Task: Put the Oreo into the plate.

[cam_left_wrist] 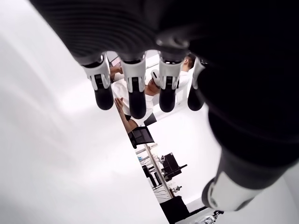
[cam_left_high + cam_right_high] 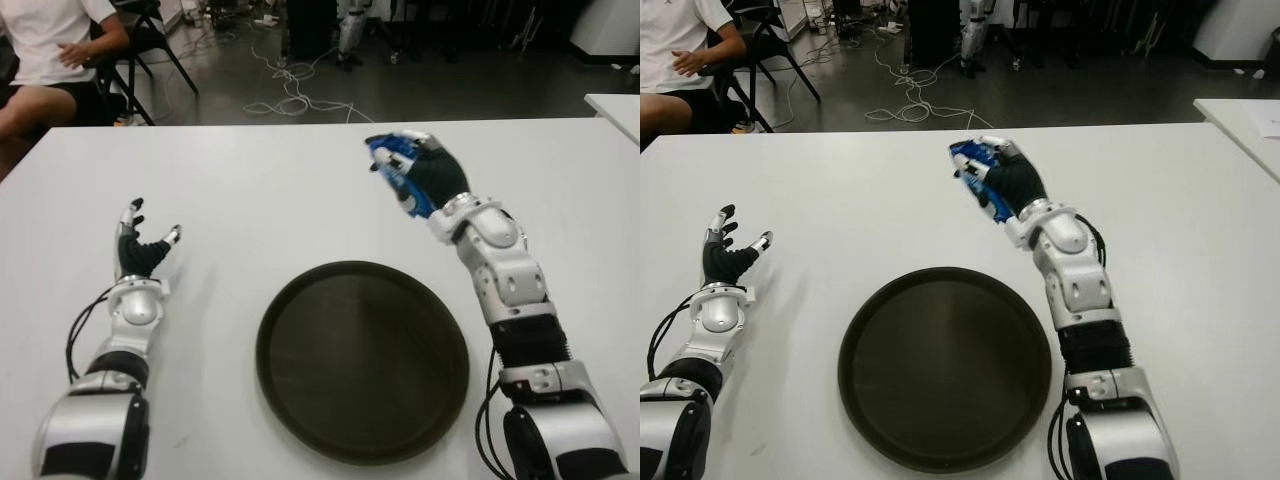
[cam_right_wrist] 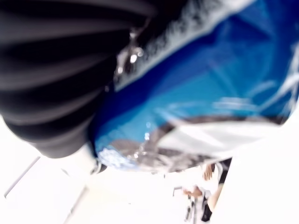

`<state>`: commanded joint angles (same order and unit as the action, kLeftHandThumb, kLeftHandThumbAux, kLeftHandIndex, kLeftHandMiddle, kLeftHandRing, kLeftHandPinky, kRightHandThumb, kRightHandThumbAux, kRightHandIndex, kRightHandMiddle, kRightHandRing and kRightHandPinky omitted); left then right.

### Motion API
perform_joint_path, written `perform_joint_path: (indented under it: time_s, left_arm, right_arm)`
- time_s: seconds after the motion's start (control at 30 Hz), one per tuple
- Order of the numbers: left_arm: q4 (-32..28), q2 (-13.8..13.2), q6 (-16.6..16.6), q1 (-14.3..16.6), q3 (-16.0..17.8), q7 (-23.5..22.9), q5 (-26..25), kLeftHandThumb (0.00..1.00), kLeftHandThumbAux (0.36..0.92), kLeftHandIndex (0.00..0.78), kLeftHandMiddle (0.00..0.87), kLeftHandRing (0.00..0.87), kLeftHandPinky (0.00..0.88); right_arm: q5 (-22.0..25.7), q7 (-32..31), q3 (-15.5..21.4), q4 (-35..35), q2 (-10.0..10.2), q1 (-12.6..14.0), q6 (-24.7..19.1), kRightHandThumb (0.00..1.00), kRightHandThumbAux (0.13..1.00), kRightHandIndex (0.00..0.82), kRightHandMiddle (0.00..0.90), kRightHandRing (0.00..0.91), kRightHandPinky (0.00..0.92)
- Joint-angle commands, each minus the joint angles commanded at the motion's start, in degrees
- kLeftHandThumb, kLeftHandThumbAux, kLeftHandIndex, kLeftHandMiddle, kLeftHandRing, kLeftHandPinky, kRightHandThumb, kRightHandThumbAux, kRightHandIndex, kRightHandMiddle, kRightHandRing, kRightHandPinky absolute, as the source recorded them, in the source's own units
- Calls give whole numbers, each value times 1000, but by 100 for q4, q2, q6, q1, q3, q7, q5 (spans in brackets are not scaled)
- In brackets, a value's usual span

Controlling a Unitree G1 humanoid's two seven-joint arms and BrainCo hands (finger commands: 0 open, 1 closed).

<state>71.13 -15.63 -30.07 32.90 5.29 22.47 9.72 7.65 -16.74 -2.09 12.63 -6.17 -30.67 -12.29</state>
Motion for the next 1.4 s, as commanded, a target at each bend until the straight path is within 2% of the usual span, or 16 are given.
perform_joint_path:
  time_s: [0.17,0.33,0.53,0.67,0.83,1.17,1.2,1.23,1.27,1.33,1.4]
  left_arm:
    - [0,-3,3,-3,-7,9,9,0,778,66,111,94,79]
    - [-3,-5,-18,-8,-3,-26,-1,0,774,65,111,94,83]
    - [-15,-9,-45,-13,-22,-17,21,0,790,63,106,92,82]
    - [-22,-10,-37,-17,-28,4,31,0,786,62,102,90,75]
    - [-28,-2,-26,-16,-28,45,35,0,781,62,108,95,75]
    - [-26,10,-35,-7,-17,20,15,0,765,65,105,91,86]
    - [-25,10,-34,-6,-16,16,13,0,765,65,105,91,85]
    - [-25,9,-32,-6,-16,15,13,0,764,64,105,92,85]
    - [-26,9,-31,-6,-16,14,12,0,769,66,108,94,83]
    - [-26,8,-35,-5,-16,16,13,0,778,68,111,97,83]
    - [-28,10,-39,-5,-17,25,16,0,786,69,114,99,83]
  right_arm:
    - [-105,-146,-111,-52,-71,7,-61,704,720,439,798,803,806]
    - [-152,-391,-241,10,-120,30,92,710,719,439,807,811,818]
    - [-28,-806,-422,-228,-97,210,79,706,721,437,817,831,833]
    - [153,-1269,-492,-315,-166,255,63,702,723,436,805,827,834]
    - [-7,-1560,-675,-386,-257,346,332,698,725,436,811,832,839]
    - [-590,-1765,-1181,-894,-594,583,824,682,731,437,815,832,817]
    - [-615,-1774,-1212,-909,-607,608,875,564,741,493,817,835,821]
    - [-637,-1794,-1245,-942,-629,648,941,363,763,574,820,839,825]
    - [-652,-1808,-1268,-963,-645,675,988,232,774,629,820,841,828]
    - [-640,-1848,-1305,-1342,-741,938,1012,119,783,679,820,843,828]
    - [-547,-1908,-1282,-1940,-884,1256,889,60,787,709,821,844,827]
